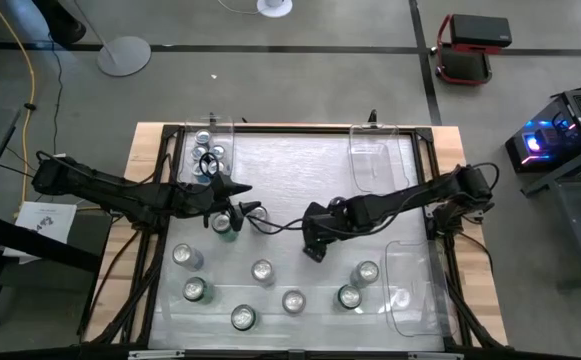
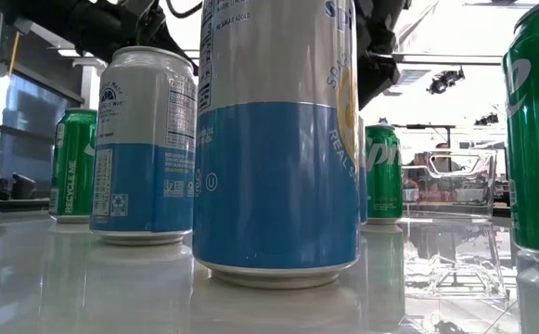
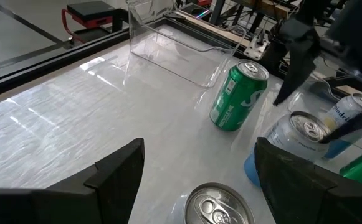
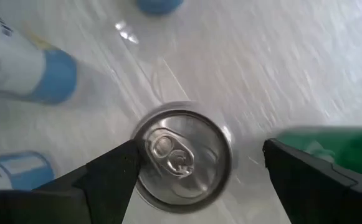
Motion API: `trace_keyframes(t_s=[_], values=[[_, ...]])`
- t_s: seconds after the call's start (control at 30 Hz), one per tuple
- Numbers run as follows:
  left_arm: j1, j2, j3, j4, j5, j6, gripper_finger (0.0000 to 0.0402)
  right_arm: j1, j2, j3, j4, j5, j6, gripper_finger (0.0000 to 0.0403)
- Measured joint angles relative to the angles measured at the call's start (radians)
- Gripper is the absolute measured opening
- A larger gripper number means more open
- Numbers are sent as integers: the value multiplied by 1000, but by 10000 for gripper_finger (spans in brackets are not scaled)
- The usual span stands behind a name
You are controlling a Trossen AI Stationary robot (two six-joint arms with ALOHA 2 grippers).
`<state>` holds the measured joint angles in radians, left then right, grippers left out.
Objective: Sort soda cans
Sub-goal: Put the blue-white soda can into the top right transparent bin
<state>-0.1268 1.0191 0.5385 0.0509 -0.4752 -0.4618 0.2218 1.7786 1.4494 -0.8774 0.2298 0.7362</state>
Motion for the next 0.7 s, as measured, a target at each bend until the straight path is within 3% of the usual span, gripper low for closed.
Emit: trace_keyframes(t_s=[0.3,0.57,0.7], values=[[0,0,0,-1,0,-6,279,0,20,2,27,3,-63,331],[0,0,0,0,0,-6,279,-1,19,3,28,11,-455,331],[0,0,0,0,0,-10,279,-1,23,36,2,38,-540,330]])
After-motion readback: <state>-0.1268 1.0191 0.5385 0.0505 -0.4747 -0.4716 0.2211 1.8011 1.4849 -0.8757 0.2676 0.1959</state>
